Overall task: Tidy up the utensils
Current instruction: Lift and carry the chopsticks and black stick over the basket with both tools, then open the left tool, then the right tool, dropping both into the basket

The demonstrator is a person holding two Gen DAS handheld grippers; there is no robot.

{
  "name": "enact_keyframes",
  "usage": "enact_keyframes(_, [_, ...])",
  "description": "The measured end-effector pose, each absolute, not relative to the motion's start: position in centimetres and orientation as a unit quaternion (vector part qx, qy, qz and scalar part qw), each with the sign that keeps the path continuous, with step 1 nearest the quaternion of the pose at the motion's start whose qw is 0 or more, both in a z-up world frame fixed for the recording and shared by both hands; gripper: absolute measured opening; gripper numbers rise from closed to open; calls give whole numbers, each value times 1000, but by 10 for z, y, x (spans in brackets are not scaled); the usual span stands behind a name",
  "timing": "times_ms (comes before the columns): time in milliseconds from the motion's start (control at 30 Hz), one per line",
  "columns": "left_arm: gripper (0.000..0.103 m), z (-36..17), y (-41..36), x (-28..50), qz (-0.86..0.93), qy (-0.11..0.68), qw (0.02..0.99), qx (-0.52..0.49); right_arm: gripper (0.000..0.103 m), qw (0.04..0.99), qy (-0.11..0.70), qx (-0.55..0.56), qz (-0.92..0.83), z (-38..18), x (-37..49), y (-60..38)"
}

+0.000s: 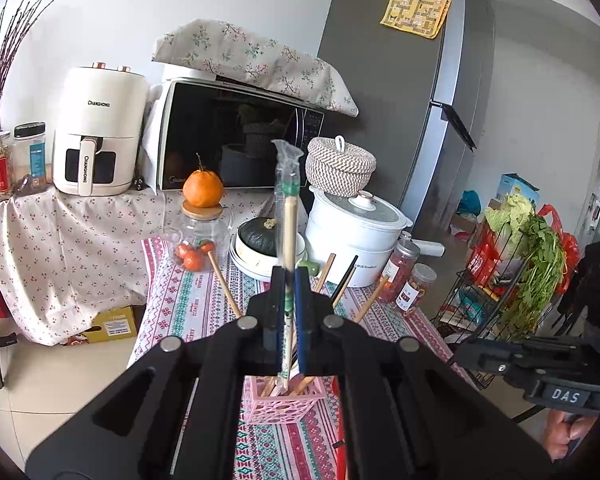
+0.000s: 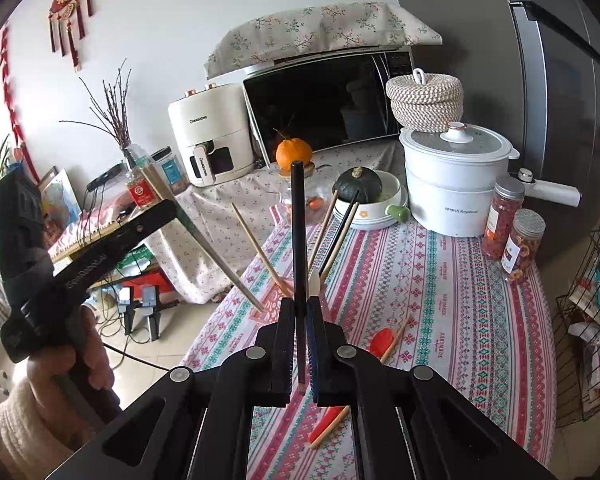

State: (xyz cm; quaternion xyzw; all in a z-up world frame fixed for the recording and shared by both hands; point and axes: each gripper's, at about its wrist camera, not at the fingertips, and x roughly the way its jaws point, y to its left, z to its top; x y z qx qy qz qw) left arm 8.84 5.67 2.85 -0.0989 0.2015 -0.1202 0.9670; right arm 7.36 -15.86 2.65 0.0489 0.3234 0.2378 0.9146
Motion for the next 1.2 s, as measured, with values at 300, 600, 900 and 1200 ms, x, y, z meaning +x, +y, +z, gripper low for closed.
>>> enact_keyframes(300, [5,-10,54,127,-114,268,952,-96,6,915,316,56,245,32,73,-151])
enact_keyframes(600, [46,-1,73,117,-93,286,946,-120,6,930,278,44,236,57,67,-129])
enact_keyframes(900, [58,-18,104,94,-60,364,920,-132,6,948,235,32,214,74,79,-104])
enact_keyframes(1200, [58,-27,115,80,-66,390,910,-125,6,954,235,36,183,53,113,-86])
